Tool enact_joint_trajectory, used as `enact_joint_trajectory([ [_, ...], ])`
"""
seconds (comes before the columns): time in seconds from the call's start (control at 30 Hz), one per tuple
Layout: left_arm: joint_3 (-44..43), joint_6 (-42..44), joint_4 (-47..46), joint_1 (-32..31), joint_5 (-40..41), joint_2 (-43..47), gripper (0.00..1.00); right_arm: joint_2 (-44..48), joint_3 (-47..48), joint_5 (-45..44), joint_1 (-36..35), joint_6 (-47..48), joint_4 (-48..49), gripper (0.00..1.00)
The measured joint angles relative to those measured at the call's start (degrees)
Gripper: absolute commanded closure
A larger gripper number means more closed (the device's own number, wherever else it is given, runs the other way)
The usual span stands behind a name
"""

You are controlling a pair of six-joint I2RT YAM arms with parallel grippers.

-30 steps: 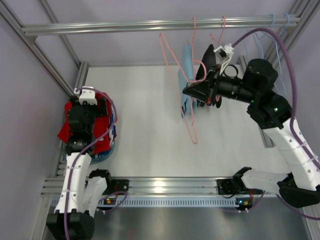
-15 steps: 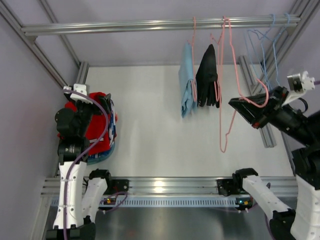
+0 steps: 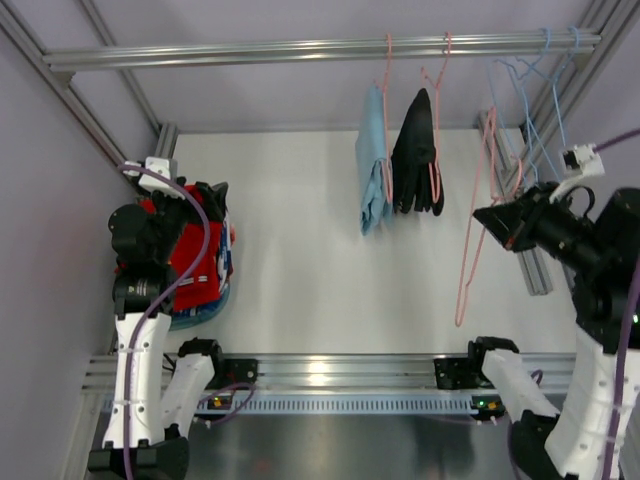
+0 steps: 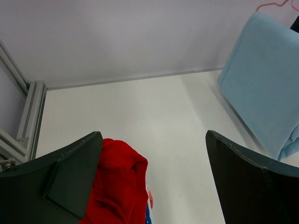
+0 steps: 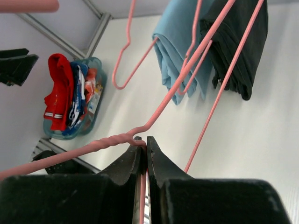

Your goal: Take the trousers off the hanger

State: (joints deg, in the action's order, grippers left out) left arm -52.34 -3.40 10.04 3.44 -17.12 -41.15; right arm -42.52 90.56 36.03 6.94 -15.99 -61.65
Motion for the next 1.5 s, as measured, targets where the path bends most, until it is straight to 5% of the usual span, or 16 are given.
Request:
enact_joint_trajectory([
  [0.5,-0.04,-1.18,0.48,0.0,0.5,3.15,0.02,-41.05,29.33,1.55,1.2,4.35,-6.73,1.0],
  [0.9,1.2,-1.7,0.48,0.0,1.49,4.63,0.02,-53.59,44.28,-0.35,1.44,1.53,-2.54,1.0],
  [1.5,1.6,-2.73,0.48,0.0,1.55,5.53,0.02,-63.8,47.23,-3.48,1.44,-4.59,4.81,1.0],
])
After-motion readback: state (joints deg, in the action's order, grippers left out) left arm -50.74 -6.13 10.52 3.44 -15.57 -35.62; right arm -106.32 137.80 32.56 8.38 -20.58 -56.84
